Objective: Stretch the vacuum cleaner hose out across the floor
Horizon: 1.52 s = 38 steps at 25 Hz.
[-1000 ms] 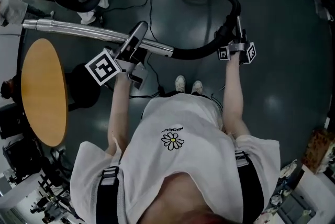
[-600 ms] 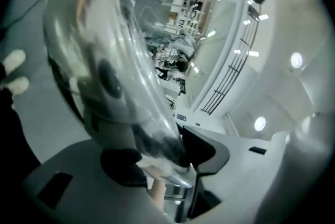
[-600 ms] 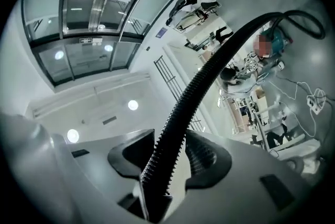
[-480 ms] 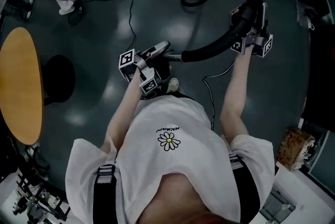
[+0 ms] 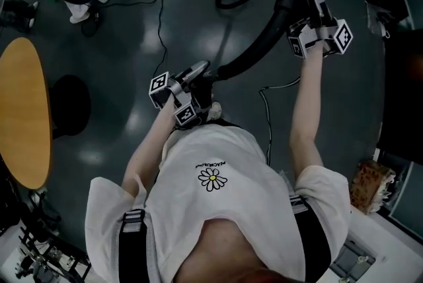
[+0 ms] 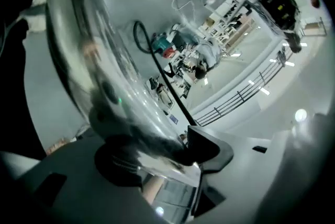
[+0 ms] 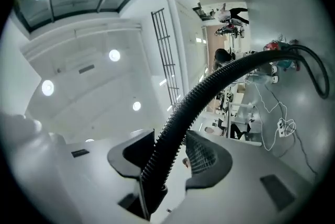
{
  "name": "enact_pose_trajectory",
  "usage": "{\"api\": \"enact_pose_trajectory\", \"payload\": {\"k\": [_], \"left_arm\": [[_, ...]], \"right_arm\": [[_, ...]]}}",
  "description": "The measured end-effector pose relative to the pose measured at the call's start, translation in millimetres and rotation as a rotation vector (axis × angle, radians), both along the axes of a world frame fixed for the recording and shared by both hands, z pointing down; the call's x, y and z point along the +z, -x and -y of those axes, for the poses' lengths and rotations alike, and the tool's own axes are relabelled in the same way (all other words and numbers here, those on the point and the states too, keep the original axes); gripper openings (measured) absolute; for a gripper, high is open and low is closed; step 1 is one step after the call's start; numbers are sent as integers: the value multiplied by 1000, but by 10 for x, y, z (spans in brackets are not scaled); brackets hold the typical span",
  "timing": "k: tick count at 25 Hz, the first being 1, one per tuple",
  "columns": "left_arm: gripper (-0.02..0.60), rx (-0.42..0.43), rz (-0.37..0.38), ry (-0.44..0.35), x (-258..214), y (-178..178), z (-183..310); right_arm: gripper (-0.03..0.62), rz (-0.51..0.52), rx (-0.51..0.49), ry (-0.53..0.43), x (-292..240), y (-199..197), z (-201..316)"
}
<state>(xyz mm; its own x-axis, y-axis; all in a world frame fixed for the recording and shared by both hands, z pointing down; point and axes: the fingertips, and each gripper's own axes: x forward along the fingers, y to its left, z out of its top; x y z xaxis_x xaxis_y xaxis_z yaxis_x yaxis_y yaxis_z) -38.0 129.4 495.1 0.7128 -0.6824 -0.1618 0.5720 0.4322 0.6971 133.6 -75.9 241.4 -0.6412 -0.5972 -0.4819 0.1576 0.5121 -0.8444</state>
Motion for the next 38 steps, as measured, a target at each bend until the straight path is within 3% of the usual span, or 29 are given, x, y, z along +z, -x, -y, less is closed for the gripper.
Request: {"api": "enact_pose_trajectory", "payload": {"k": [3,6,13,16,22,27,29,31,33,35,38], "left_arm": [[268,-124,205,-47,99,498,331],[294,-220,344,-82,212,1068,653],[331,-382,531,-174,48,1706,974],[339,-442,593,-162,-21,1898,1059],[346,-577,557,-74,-17,1928,1099],[362,-747,609,-44,-179,1985,973],[362,-799,578,25,-219,2017,920],[362,-781,521,139,-179,2012,861],[362,-721,482,197,-132,1954,805],[362,-704,468,173,-114,1879,747],[368,-703,516,25,-180,1767,730]], "right_arm": [[195,-41,-24,-1,27,188,4],[196,-46,-11,-6,149,478,51],[195,-16,17,-35,123,698,43],[195,13,40,-33,120,726,47],[195,6,60,-96,-65,749,-65],[195,144,133,-105,-121,657,-136],[193,190,157,-139,-154,615,-222],[180,207,148,-193,-255,681,-325],[170,212,123,-233,-382,811,-391],[170,231,105,-245,-454,896,-410],[170,333,54,-215,-442,874,-367]]}}
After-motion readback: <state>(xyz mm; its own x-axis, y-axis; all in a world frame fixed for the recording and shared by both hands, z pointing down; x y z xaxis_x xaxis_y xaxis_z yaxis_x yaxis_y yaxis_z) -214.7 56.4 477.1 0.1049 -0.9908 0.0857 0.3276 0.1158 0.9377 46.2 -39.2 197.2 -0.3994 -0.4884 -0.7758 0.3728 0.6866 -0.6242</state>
